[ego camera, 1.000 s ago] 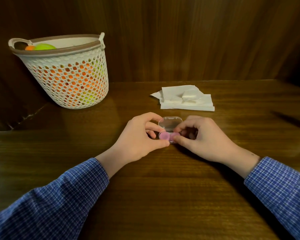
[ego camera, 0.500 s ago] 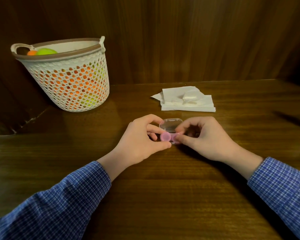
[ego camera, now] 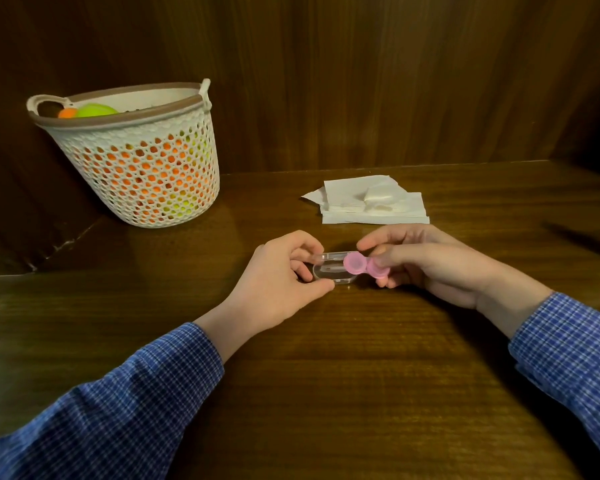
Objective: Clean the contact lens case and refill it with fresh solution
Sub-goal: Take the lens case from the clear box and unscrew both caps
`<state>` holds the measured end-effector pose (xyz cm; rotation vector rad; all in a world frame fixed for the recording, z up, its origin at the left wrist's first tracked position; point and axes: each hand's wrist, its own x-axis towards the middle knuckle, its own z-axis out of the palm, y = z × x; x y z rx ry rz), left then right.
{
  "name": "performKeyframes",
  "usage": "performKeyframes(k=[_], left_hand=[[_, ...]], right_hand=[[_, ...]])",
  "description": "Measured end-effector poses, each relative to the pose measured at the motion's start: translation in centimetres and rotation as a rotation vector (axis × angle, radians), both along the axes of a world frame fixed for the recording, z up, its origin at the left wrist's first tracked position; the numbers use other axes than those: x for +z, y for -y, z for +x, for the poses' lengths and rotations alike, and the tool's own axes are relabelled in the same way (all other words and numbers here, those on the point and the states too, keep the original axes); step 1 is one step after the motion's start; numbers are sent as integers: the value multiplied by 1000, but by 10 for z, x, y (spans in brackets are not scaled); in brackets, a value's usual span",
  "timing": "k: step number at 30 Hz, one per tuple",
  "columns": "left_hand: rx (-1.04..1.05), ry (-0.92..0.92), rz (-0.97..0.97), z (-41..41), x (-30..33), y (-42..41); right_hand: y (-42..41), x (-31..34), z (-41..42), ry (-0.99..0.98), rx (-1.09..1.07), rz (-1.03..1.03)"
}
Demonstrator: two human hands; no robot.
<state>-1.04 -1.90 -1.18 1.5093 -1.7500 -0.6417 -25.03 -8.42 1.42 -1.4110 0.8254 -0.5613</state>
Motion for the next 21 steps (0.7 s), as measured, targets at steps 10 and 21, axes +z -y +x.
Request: performKeyframes(k=[10, 21], left_hand=[[-64, 24, 11, -1, 2, 0], [-139, 42, 9, 1, -1, 3]], right_hand=[[-1, 0, 0, -88, 66, -89], [3, 1, -1, -192, 162, -156]])
